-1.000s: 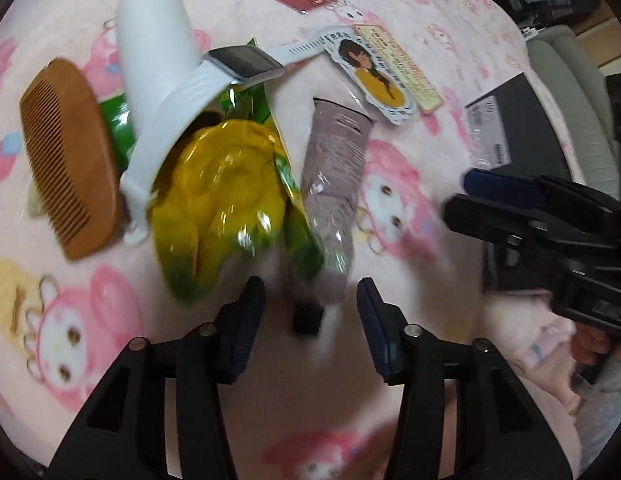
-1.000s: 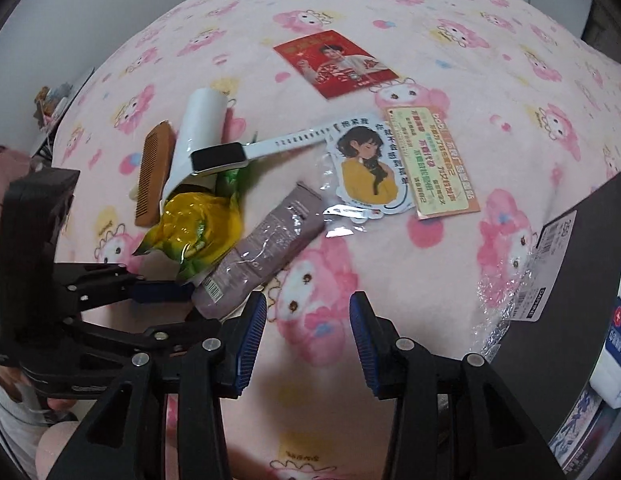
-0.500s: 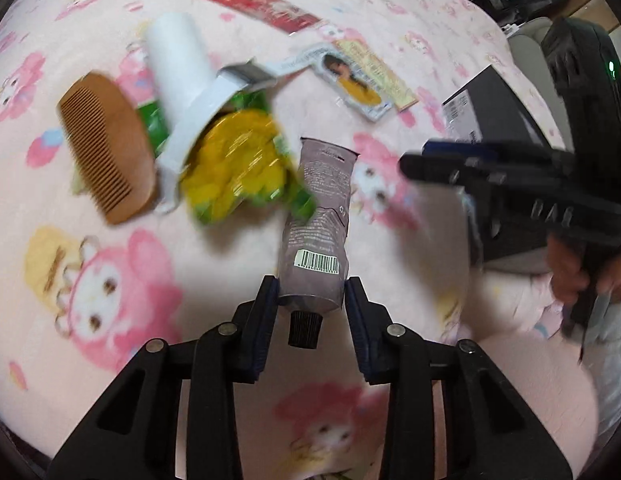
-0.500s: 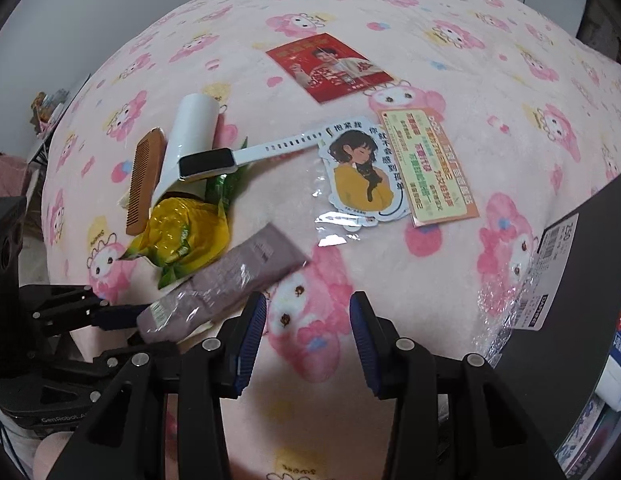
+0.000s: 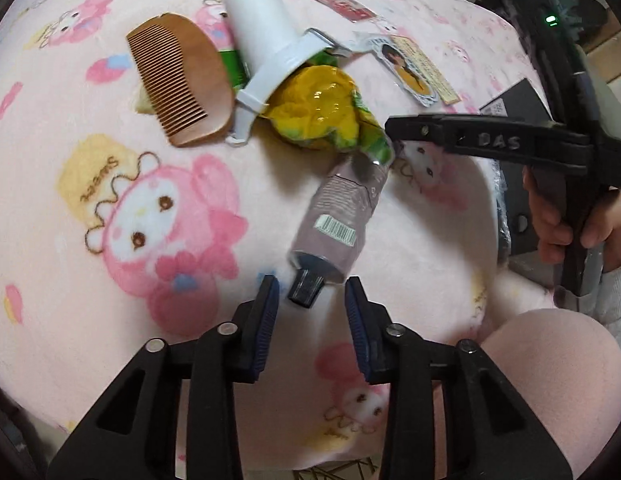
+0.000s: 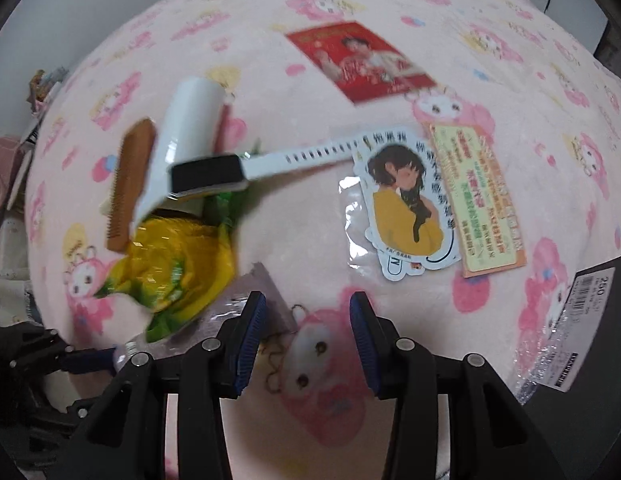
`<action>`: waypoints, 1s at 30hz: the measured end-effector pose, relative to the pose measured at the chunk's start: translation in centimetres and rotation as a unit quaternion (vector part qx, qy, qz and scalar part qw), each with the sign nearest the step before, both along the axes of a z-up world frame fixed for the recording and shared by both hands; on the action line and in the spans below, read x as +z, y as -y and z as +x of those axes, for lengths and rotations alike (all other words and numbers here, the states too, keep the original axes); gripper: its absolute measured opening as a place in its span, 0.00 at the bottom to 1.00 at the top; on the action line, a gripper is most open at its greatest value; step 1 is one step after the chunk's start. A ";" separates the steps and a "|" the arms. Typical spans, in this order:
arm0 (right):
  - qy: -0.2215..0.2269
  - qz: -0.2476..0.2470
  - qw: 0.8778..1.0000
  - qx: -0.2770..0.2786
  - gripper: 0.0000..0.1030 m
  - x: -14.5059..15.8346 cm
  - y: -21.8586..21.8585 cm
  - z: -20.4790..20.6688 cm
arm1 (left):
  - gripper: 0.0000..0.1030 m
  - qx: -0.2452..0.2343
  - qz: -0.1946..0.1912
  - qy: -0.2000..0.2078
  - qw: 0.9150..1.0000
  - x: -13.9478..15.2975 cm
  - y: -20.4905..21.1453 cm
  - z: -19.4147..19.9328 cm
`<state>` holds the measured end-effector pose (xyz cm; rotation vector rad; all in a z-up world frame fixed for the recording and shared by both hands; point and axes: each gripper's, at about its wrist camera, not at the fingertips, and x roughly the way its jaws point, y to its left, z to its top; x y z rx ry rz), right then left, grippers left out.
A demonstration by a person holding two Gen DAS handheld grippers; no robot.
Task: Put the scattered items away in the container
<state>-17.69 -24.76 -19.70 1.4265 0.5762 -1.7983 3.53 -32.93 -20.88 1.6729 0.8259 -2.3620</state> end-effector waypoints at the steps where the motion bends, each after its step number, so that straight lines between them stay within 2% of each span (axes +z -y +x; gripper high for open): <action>1: 0.001 0.003 1.000 -0.002 0.38 -0.4 0.1 -0.1 | 0.29 0.005 -0.001 -0.001 1.000 0.1 0.3 0.1; 3: 0.002 -0.006 1.000 -0.001 0.38 -0.4 0.0 0.0 | 0.29 0.014 -0.004 -0.004 1.000 0.3 0.8 0.3; 7: 0.057 -0.036 0.997 0.044 0.38 0.2 0.0 1.7 | 0.30 0.033 -0.008 -0.009 0.999 0.6 1.9 0.6; 9: 0.031 -0.032 0.997 0.061 0.38 1.0 0.0 2.7 | 0.30 0.042 -0.011 -0.011 0.999 0.8 2.4 0.8; 12: 0.000 -0.041 0.998 0.038 0.38 2.1 -0.2 2.0 | 0.30 0.056 -0.014 -0.015 0.998 1.1 3.2 1.1; 16: 0.003 -0.029 1.000 -0.007 0.39 1.5 -0.4 -0.3 | 0.30 0.072 -0.005 -0.023 0.997 0.8 3.9 1.5; 17: 0.021 -0.026 0.999 -0.010 0.39 0.9 -0.4 -0.7 | 0.30 0.076 -0.004 -0.024 0.997 0.7 4.0 1.6; 20: 0.110 -0.040 0.993 -0.005 0.52 -0.9 -0.3 -1.3 | 0.30 0.095 0.002 -0.026 0.995 0.4 4.4 1.4; 22: 0.140 -0.055 0.989 -0.002 0.52 -1.0 -0.4 -1.2 | 0.30 0.101 0.001 -0.026 0.995 0.2 4.5 0.9; 27: 0.116 -0.052 0.991 0.045 0.54 0.7 -0.3 1.2 | 0.28 0.100 -0.023 -0.019 0.995 1.0 5.4 0.1; 30: 0.103 -0.056 0.991 0.059 0.54 1.9 -0.5 1.8 | 0.29 0.101 0.013 -0.018 0.995 1.0 5.5 0.9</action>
